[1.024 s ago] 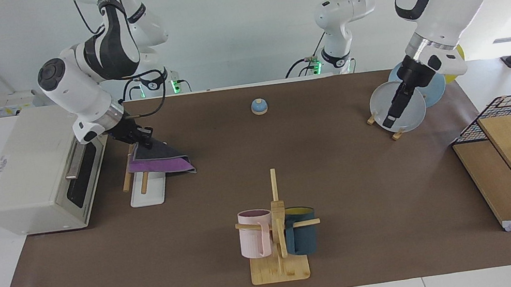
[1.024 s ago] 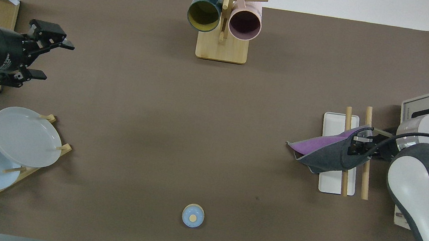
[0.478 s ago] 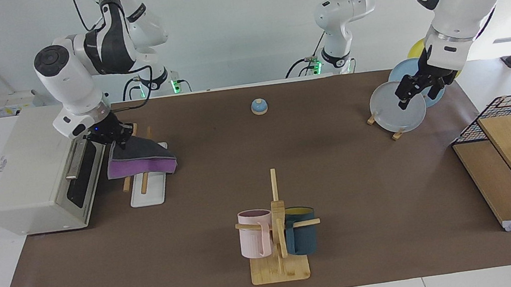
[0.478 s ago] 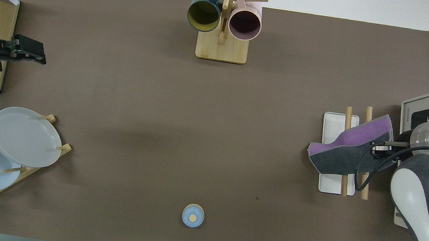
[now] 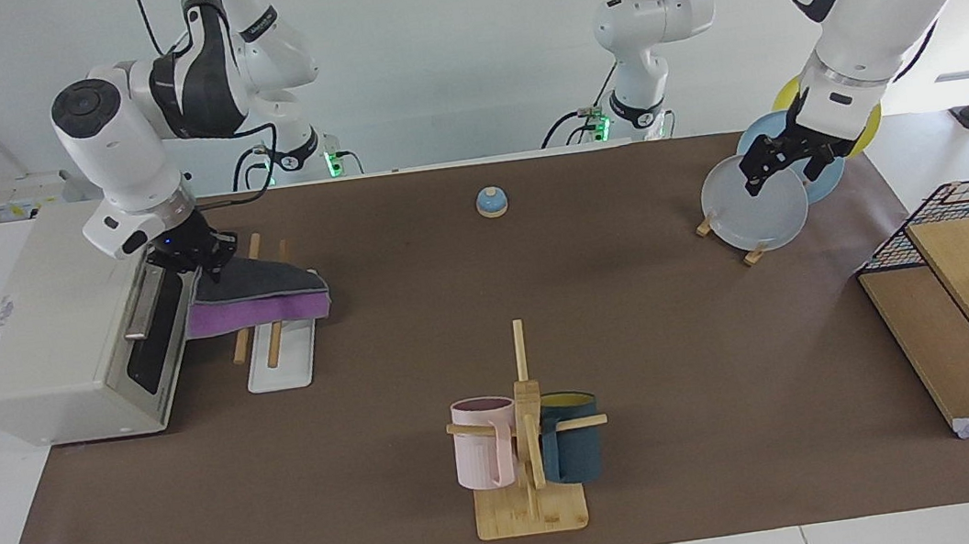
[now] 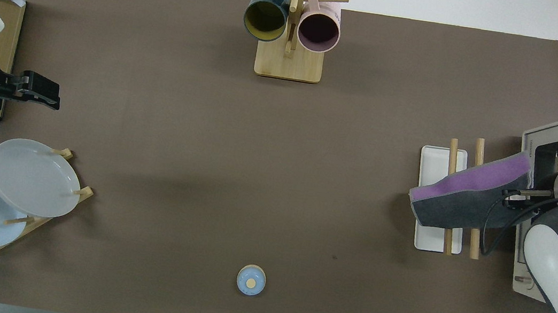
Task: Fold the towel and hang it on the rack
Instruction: 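Drape the towel over the dowels and open the right gripper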
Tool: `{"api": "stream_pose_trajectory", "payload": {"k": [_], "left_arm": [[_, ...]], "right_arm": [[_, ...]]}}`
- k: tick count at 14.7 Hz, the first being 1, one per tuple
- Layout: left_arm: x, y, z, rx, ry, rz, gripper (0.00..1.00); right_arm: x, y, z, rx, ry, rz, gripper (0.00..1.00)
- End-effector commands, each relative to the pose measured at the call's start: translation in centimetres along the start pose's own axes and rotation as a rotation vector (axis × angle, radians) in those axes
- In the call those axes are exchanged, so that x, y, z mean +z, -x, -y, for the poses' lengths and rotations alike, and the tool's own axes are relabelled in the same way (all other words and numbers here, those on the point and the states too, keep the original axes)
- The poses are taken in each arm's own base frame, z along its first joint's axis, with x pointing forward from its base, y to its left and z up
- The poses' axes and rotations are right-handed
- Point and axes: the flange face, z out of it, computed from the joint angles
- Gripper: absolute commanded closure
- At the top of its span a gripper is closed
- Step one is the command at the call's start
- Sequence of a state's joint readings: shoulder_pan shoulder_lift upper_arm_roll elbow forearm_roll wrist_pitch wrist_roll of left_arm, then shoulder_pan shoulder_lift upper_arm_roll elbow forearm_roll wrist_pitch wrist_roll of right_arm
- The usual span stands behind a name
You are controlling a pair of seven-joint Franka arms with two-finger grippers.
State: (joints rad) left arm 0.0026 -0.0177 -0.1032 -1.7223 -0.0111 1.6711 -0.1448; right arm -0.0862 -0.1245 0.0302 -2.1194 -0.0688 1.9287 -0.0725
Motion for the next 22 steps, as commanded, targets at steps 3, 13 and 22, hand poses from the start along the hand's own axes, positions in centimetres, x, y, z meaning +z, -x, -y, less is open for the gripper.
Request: {"api": "stream_pose_trajectory", "payload": {"k": [3, 13, 22], "left_arm": [[-1.1, 0.3, -1.0, 0.029, -0.014, -0.013, 0.00], [-1.3, 0.6, -1.1, 0.033, -0.016, -0.019, 0.00], [-1.3, 0.4, 0.0, 0.007, -0.015, -0.018, 0.00]], "right_arm": [[-0.1, 0.6, -0.4, -0.026, 0.018, -0.015, 0.04], [-4.6, -0.5, -0.2, -0.039, 0.023, -0.047, 0.00], [-12.2, -3.3, -0.4, -0.008, 0.002, -0.004, 0.00]]}}
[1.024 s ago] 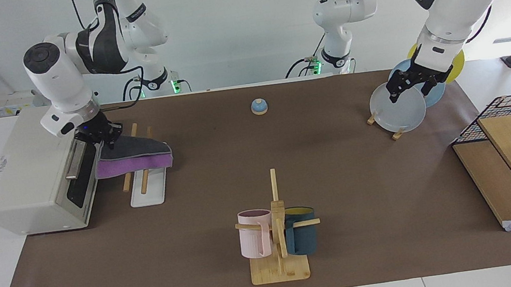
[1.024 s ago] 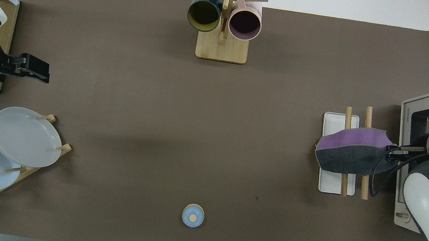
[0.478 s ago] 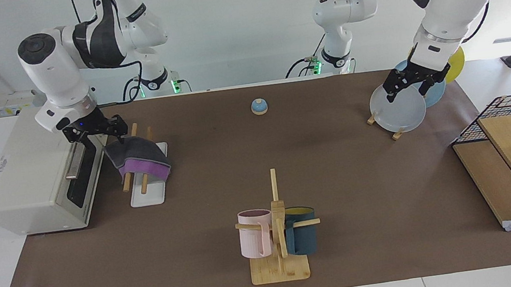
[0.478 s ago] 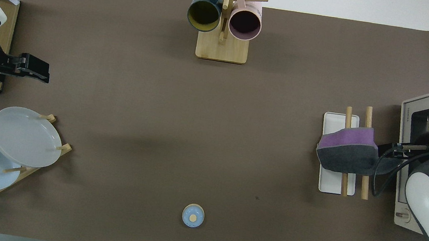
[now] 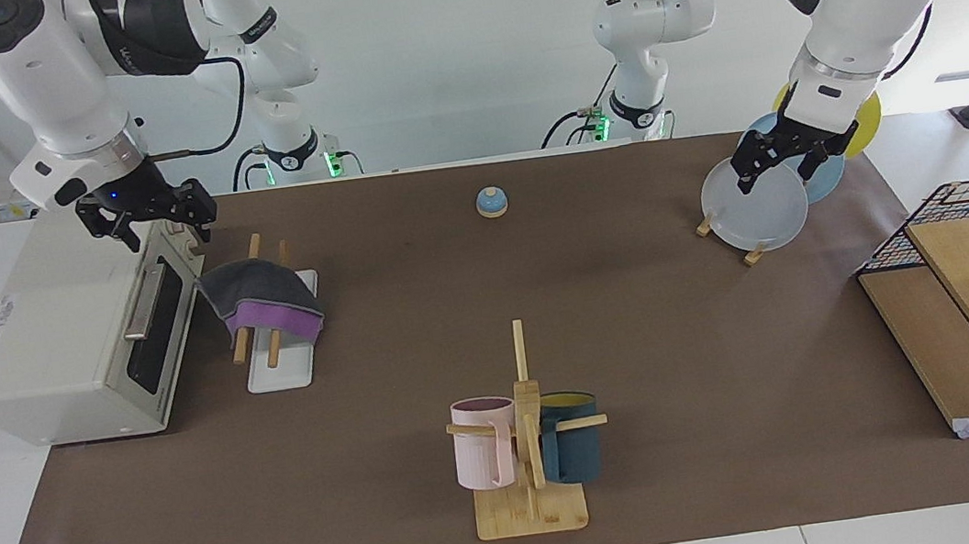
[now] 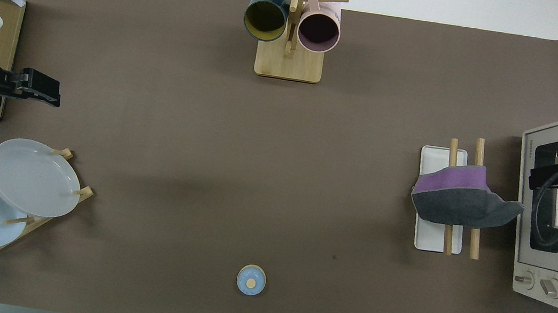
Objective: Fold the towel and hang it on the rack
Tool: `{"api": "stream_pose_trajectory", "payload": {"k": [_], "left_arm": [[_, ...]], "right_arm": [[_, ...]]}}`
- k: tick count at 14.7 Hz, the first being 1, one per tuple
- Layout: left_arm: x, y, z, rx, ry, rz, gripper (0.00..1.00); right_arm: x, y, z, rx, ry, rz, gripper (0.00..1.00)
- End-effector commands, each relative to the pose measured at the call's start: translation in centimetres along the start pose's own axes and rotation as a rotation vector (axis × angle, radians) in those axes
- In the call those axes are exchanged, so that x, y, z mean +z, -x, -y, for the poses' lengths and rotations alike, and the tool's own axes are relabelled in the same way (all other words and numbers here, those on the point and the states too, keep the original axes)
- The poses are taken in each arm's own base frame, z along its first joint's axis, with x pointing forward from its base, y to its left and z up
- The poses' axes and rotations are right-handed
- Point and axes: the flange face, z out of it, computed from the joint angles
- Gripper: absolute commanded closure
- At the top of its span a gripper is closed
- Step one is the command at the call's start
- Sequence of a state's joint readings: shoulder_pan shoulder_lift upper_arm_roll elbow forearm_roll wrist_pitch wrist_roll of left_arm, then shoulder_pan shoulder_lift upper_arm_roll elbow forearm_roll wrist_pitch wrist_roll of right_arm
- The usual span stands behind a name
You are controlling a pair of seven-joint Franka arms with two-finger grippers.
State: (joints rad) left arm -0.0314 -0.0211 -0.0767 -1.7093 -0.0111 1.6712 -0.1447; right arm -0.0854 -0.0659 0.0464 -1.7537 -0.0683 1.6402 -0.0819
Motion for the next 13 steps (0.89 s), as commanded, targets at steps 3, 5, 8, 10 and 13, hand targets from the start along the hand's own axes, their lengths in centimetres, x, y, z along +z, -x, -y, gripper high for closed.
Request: {"api": "stream_pose_trajectory", "payload": {"k": [3, 5, 8, 10, 13], "left_arm": [[-0.5, 0.4, 0.3, 0.001, -0.018, -0.001, 0.00], [-0.4, 0.4, 0.4, 0.000, -0.018, 0.000, 0.00], [-0.5, 0.4, 0.3, 0.003, -0.018, -0.001, 0.00], [-0.4, 0.4, 0.2, 0.004, -0.018, 0.000, 0.00], [-0.5, 0.4, 0.4, 0.000, -0.018, -0.001, 0.00]], "right_arm": [[-0.4, -2.0, -0.1, 0.003, -0.015, 0.006, 0.00], [-1.6, -2.2, 0.9, -0.007, -0.023, 0.005, 0.00], [-2.6, -2.5, 2.6, 0.019, -0.013, -0.003, 0.00], [-2.5, -2.4, 2.2, 0.026, -0.015, 0.010, 0.00], [-2.5, -2.3, 1.8, 0.034, -0.017, 0.011, 0.00]]}}
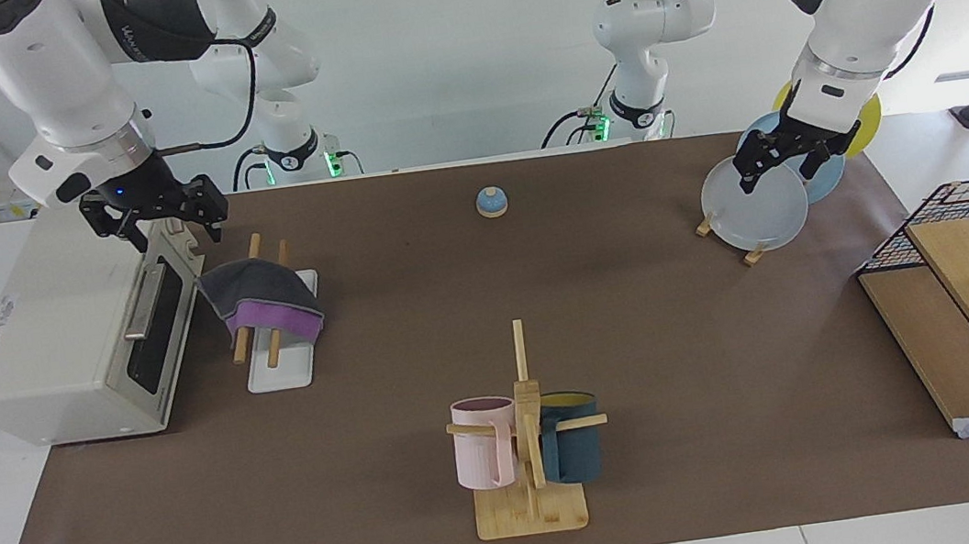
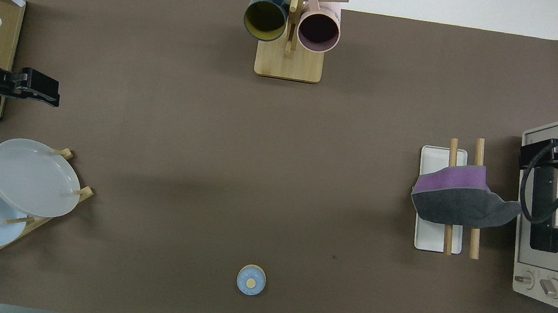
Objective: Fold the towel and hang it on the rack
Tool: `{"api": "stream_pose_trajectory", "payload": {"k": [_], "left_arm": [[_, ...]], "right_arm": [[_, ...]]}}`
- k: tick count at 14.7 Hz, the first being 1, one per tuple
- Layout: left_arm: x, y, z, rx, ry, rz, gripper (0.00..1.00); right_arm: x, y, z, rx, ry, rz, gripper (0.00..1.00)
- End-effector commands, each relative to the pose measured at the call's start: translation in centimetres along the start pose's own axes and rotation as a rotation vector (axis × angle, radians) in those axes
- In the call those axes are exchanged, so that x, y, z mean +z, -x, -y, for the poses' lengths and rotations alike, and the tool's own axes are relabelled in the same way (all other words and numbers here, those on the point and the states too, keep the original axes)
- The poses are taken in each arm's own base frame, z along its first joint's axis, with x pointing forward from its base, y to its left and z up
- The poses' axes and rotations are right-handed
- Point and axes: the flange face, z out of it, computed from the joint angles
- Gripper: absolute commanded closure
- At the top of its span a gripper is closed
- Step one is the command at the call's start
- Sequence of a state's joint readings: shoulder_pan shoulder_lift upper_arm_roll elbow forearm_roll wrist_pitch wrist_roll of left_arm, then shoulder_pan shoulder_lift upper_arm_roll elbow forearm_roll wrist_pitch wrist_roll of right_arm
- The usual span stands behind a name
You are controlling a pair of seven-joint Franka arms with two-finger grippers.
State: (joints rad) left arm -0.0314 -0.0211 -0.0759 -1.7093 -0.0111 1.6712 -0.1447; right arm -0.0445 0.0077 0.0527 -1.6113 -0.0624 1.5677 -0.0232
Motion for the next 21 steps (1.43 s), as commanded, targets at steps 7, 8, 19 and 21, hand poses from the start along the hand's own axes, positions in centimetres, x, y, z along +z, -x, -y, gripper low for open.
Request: {"api": "stream_pose_trajectory", "payload": {"k": [7, 8, 19, 21], "left_arm": [[-0.4, 0.4, 0.4, 0.002, -0.018, 0.003, 0.00], [-0.5, 0.4, 0.3, 0.002, -0.018, -0.001, 0.00], [-0.4, 0.4, 0.3, 0.002, -0.018, 0.003, 0.00], [-0.5, 0.4, 0.3, 0.002, -0.018, -0.001, 0.00]], "right_arm": [[0.2, -0.2, -1.3, 0.036, -0.017, 0.019, 0.00], [0.0, -0.3, -1.0, 0.033, -0.017, 0.005, 0.00], [-1.6, -0.5, 0.8, 0.000, -0.010, -0.037, 0.00], [-1.9, -0.5, 1.3, -0.009, -0.007, -0.037, 0.00]]}}
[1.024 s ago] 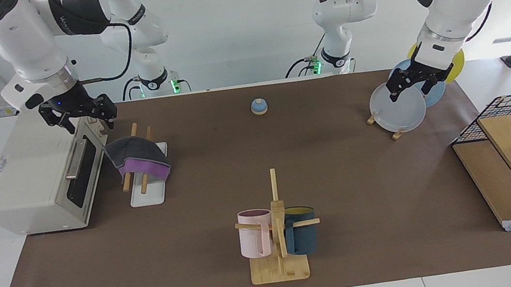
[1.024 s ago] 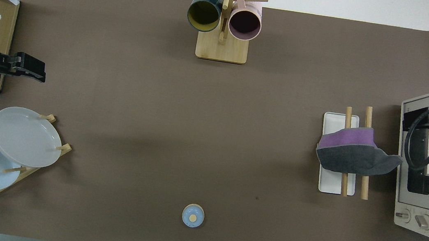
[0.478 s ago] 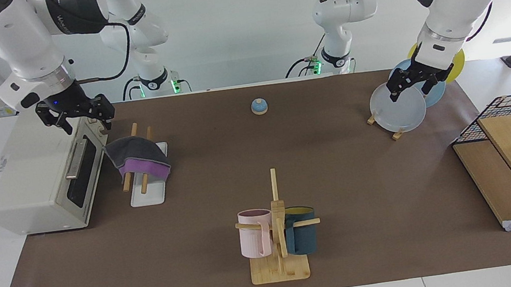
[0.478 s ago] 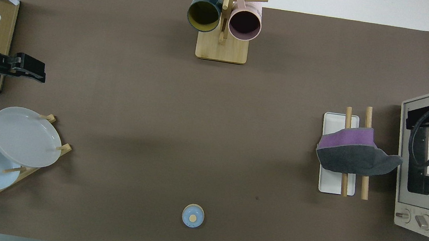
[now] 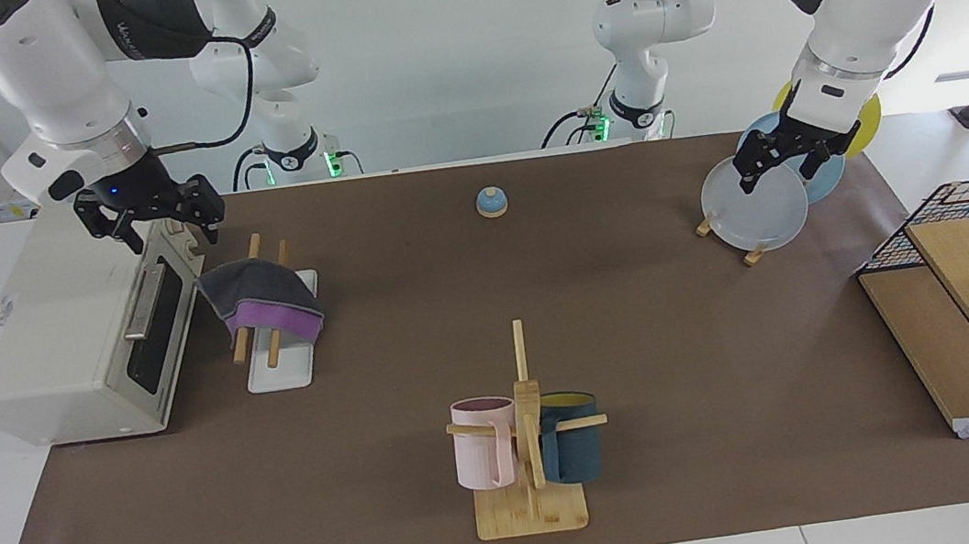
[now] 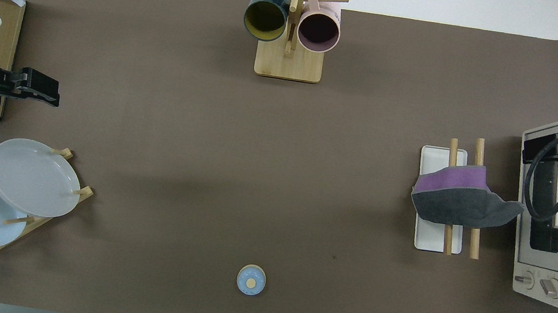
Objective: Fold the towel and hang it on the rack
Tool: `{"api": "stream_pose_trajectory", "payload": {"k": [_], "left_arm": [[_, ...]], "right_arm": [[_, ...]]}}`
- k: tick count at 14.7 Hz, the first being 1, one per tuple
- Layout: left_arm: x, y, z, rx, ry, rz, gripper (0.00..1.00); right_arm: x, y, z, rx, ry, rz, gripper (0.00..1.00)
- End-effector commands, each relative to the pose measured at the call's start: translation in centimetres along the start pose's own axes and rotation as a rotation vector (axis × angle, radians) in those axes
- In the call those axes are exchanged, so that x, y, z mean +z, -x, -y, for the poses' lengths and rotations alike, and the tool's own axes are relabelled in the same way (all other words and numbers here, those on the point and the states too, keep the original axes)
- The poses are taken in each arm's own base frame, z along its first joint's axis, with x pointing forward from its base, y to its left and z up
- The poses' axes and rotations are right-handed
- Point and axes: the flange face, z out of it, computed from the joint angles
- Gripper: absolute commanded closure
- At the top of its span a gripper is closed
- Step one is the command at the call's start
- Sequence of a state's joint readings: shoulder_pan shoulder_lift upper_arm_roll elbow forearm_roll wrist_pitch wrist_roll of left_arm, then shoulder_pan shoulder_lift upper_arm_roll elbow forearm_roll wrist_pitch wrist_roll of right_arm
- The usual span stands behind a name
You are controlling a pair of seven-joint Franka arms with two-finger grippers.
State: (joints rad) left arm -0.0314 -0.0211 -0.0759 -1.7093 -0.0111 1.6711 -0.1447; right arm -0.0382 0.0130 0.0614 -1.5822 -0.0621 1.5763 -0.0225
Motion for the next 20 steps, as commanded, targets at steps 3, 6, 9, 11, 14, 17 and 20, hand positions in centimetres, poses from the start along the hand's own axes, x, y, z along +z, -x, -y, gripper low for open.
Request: {"api": "stream_pose_trajectory", "payload": {"k": [3, 6, 9, 11, 14, 17, 20], "left_arm": [[-0.5, 0.4, 0.4, 0.002, -0.018, -0.001, 0.00], [-0.4, 0.4, 0.3, 0.002, -0.018, 0.000, 0.00], [-0.5, 0.4, 0.4, 0.001, -0.018, -0.001, 0.00], [-0.4, 0.4, 0.3, 0.002, -0.018, 0.000, 0.00], [-0.4, 0.4, 0.4, 0.001, -0.018, 0.000, 0.00], [-0.4, 0.4, 0.3, 0.002, -0.018, 0.000, 0.00], [-0.4, 0.4, 0.2, 0.004, -0.018, 0.000, 0.00]], "right_arm": [[-1.1, 0.4, -0.3, 0.018, -0.013, 0.035, 0.00], [-1.2, 0.2, 0.3, 0.010, -0.024, 0.024, 0.00], [-1.3, 0.1, 0.4, 0.019, -0.091, 0.021, 0.00], [-1.4, 0.1, 0.3, 0.026, -0.088, 0.017, 0.00], [-1.5, 0.1, 0.9, 0.013, -0.075, 0.015, 0.00], [-1.4, 0.1, 0.8, 0.013, -0.068, 0.017, 0.00], [-1.4, 0.1, 0.8, 0.013, -0.068, 0.018, 0.00]]}}
